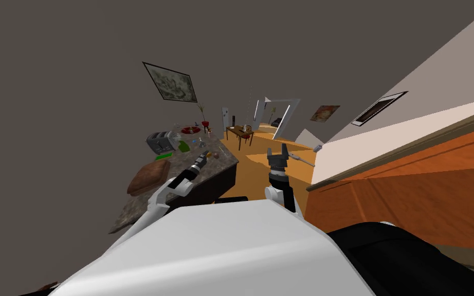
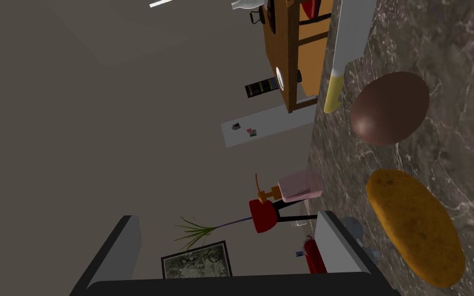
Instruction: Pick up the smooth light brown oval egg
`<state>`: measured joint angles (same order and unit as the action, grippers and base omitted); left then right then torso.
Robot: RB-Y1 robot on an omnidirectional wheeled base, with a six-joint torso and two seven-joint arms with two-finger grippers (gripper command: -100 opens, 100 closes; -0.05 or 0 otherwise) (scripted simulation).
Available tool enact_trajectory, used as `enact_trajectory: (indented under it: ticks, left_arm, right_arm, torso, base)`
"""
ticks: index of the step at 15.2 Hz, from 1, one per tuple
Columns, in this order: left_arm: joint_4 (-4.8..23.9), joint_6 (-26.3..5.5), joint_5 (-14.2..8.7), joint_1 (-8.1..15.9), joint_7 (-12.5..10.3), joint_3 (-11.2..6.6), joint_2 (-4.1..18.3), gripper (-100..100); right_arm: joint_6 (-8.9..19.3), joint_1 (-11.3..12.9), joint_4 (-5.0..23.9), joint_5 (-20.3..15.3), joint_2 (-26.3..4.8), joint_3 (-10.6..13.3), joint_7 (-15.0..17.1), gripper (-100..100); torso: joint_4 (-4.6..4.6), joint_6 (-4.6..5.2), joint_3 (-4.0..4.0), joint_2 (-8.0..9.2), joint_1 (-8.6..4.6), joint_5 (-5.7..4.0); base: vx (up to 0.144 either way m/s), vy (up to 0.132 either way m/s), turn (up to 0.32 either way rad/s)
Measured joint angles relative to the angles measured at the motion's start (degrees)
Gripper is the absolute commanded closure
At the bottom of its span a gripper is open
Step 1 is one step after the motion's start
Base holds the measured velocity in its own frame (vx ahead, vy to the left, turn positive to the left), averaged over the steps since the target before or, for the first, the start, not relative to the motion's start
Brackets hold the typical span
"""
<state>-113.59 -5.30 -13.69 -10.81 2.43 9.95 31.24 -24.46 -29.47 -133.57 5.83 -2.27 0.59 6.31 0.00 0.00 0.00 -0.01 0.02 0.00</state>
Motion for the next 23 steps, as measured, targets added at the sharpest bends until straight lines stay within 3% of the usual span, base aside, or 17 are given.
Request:
enact_trajectory:
  ticks: [20, 23]
  left_arm:
    - [9.01, -22.45, -6.67, 11.68, 0.1, 7.02, 12.01, -100]
    - [10.63, -25.94, -8.19, 13.56, 0.13, 8.27, 14.62, -100]
  right_arm:
    - [0.0, 0.0, 0.0, 0.0, 0.0, 0.0, 0.0, 0]
    - [0.0, 0.0, 0.0, 0.0, 0.0, 0.0, 0.0, 0]
  torso:
    - [-0.01, 0.01, -0.02, -0.03, 0.01, 0.0]
    - [-0.01, 0.02, -0.02, -0.04, 0.02, 0.0]
  base:
    - [0.001, 0.002, -0.142]
    - [0.005, 0.007, -0.162]
